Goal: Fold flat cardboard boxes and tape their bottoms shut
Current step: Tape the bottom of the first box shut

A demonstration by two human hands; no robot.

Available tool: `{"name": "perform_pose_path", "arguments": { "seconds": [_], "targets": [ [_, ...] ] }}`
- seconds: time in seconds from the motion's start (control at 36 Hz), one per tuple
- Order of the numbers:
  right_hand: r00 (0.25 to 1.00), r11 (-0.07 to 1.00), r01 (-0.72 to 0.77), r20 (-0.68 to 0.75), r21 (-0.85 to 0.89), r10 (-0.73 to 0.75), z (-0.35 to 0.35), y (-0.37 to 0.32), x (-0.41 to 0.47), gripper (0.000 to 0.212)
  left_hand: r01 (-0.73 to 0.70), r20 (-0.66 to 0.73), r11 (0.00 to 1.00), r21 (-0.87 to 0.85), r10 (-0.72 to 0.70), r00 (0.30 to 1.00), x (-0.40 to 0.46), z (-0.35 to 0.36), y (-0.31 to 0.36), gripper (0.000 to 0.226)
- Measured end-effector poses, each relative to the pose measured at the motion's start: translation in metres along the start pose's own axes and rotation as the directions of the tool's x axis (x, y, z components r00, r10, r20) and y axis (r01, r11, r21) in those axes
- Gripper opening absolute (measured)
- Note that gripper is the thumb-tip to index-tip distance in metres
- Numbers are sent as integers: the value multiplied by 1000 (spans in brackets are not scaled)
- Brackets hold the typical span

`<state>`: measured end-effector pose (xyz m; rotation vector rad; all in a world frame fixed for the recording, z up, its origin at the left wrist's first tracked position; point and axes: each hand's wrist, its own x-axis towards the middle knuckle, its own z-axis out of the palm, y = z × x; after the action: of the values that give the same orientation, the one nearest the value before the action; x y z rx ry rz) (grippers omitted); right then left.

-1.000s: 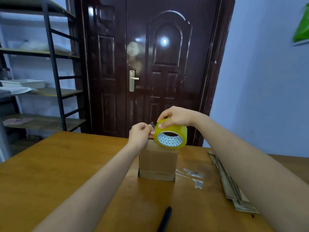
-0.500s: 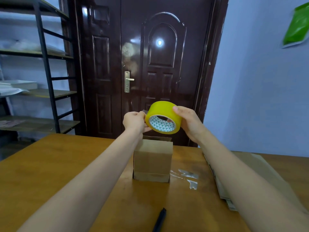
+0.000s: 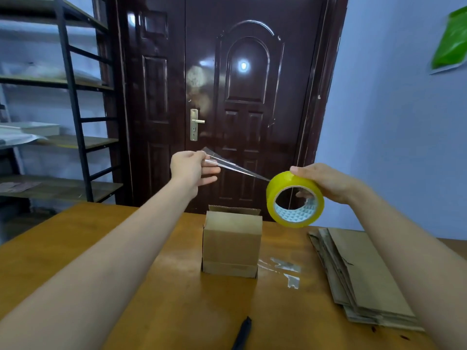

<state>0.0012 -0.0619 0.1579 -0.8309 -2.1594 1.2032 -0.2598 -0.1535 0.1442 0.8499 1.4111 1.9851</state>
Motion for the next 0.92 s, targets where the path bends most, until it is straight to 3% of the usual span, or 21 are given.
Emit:
{"name": "perform_pose_path", "arguments": {
  "seconds": [0.06,0.11,0.14,0.19,0.22,0.28,0.47,0.67,0.92],
  "targets": [
    [987,981,-47,161,188,17,-6,11,-4,33,-9,-1,1000,-2,9,1000,-2,0,-2,16],
    [969,970,-87,245,228,30,-7,19,-7,32,-24,-36,1000,5,24,999,-1,-1,-5,18],
    [973,984,-100,223,147,65,-7,23,-7,32,-34,-48,999,12,34,998,-1,-2,-7,19],
    [988,966,-127,61,-224,144,-6,26,-3,39,-33,-55,999,35,35,998,0,-4,-15,19],
    [988,891,-146,-22,-431,152,-6,26,-1,45,-29,-58,998,53,32,998,0,-4,-21,19],
    [980,766,-192,-161,-613,117,-6,24,3,51,-29,-74,997,72,34,997,-4,-3,-33,21],
    [976,773,-174,-211,-611,52,-4,20,0,47,-175,-99,956,237,203,974,-12,0,-67,22],
    [971,756,-203,-229,-622,72,-2,34,2,46,-323,-22,804,499,385,923,-10,4,-91,22],
    [970,776,-201,-234,-598,71,-1,43,10,49,-335,17,726,601,408,913,-1,-1,-110,22]
  ]
}}
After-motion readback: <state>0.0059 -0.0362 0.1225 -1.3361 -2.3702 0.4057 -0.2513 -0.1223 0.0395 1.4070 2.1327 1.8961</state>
